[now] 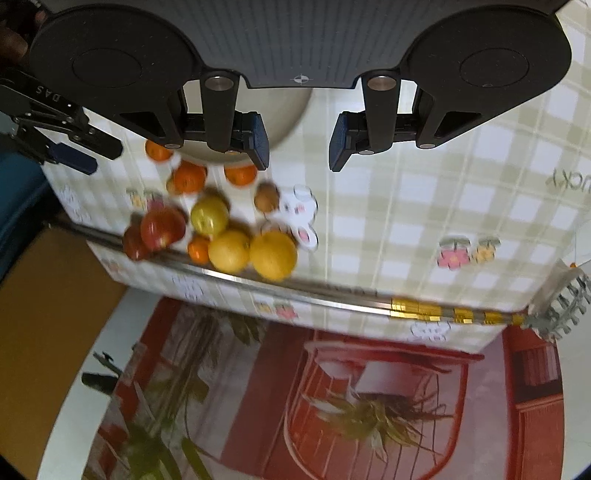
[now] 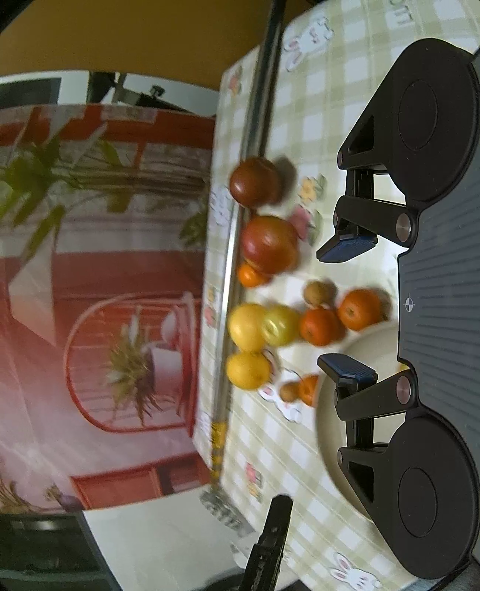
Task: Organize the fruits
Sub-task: 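Grasp a second small brown fruit with left while right moves to the red apple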
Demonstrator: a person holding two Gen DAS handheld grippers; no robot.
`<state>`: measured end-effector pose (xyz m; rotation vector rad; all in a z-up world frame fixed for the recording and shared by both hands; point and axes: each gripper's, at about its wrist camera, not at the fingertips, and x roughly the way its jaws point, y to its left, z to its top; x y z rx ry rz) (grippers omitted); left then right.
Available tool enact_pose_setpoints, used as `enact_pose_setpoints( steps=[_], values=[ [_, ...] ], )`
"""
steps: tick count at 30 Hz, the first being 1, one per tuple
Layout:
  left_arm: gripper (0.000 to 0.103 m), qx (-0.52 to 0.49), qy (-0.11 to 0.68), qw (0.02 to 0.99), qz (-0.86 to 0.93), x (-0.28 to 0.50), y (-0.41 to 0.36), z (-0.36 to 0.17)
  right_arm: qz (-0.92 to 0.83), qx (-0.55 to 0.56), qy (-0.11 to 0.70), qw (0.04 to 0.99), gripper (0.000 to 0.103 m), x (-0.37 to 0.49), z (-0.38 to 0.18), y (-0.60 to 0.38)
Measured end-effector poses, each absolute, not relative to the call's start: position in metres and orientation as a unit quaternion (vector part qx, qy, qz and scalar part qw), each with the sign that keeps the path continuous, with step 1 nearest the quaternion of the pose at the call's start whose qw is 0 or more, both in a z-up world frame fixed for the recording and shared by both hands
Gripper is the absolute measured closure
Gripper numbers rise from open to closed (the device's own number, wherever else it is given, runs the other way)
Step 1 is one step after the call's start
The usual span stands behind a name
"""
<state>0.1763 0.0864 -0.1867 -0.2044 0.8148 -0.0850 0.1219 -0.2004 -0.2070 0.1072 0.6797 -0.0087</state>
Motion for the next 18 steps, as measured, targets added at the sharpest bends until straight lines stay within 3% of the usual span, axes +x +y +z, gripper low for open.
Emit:
enact_pose_setpoints(
  steps=[7, 18],
  values=[
    [0.066, -0.132, 0.410, 0.901, -0.055, 0.214, 0.083, -0.185, -0.029, 0.048, 0.311, 0.949, 0.052, 0.136, -0.194, -0.222],
    [0.067, -0.186, 0.474, 0.859, -0.049, 0.288, 0.064, -0.232, -0.051, 0.056, 0.319, 0.945, 0.051, 0.147, -0.204, -0.248]
  ],
)
